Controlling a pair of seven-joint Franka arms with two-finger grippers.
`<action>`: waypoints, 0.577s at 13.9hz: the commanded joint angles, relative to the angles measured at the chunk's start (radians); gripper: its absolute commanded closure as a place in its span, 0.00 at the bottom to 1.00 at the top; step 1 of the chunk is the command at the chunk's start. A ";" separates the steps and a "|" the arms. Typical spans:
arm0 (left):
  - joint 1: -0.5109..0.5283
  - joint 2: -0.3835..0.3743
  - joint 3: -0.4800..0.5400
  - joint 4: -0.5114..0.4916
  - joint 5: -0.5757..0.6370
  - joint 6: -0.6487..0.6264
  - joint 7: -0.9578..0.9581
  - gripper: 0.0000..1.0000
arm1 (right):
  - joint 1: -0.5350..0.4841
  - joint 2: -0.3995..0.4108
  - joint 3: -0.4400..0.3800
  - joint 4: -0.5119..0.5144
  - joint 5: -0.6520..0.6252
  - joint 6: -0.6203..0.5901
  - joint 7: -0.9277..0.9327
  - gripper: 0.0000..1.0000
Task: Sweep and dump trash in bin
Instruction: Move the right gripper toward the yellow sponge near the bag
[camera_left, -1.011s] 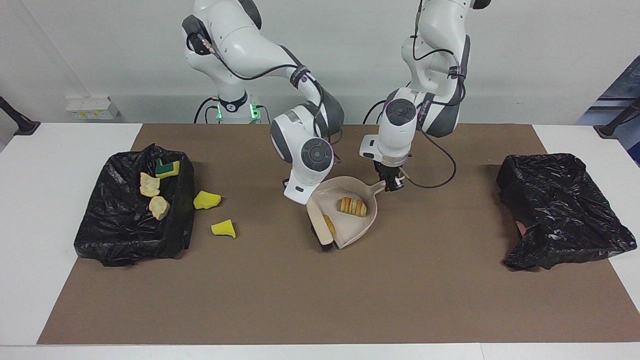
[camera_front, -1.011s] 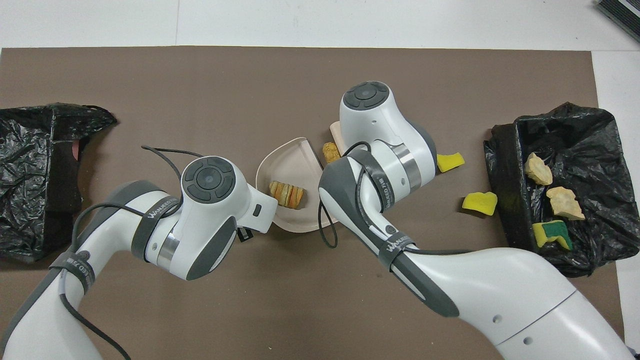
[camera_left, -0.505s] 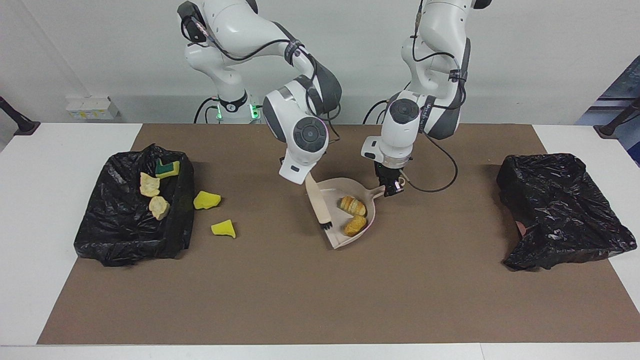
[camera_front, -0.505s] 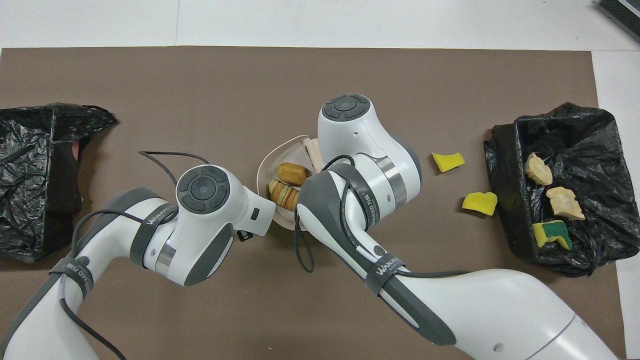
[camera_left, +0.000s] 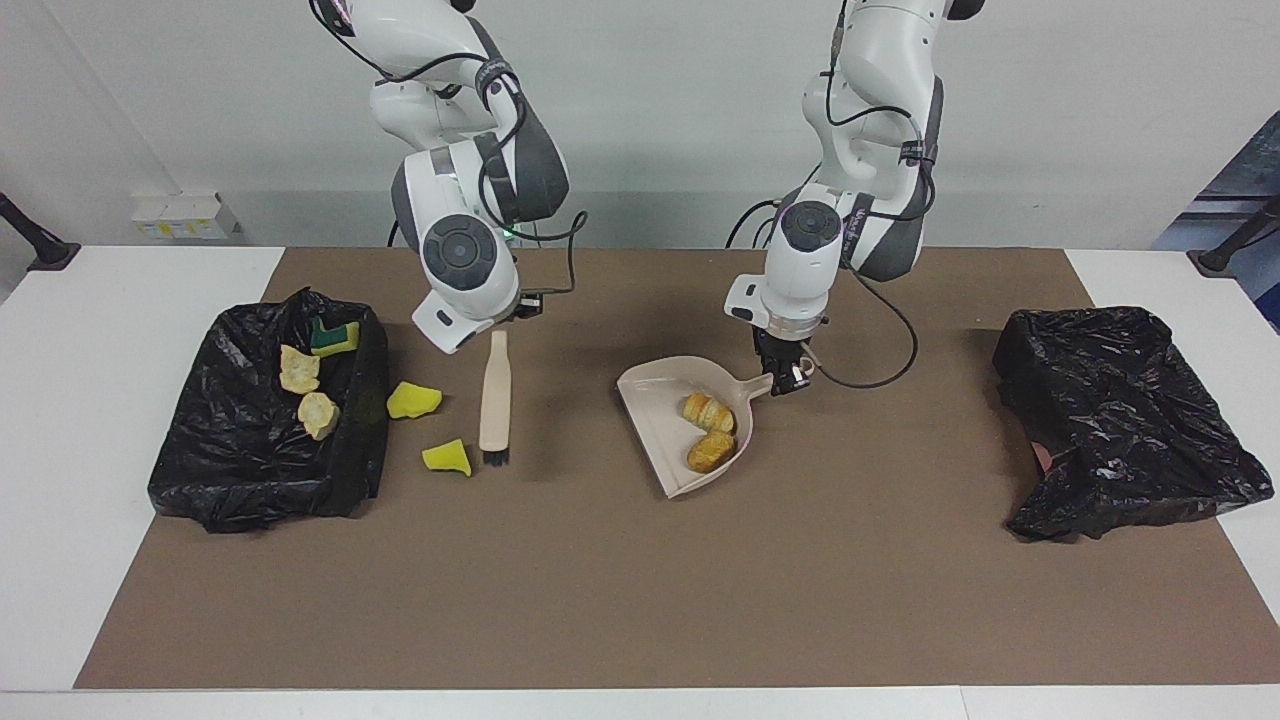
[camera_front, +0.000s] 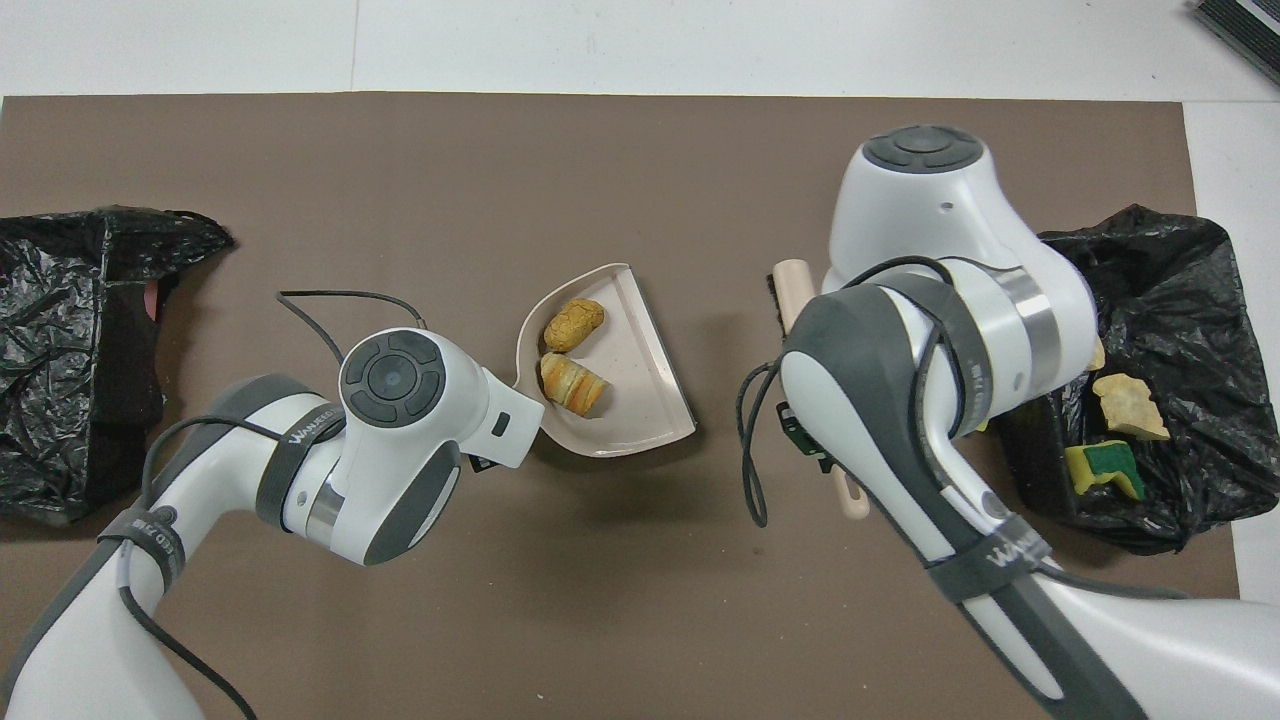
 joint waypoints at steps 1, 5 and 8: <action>-0.040 0.014 0.004 0.068 0.068 -0.115 -0.052 1.00 | -0.046 -0.154 0.013 -0.268 -0.058 0.178 0.018 1.00; -0.095 0.013 -0.006 0.112 0.110 -0.227 -0.179 1.00 | -0.037 -0.218 0.013 -0.359 -0.234 0.137 0.032 1.00; -0.120 0.013 -0.007 0.117 0.110 -0.268 -0.204 1.00 | -0.049 -0.277 0.016 -0.460 -0.358 0.177 0.055 1.00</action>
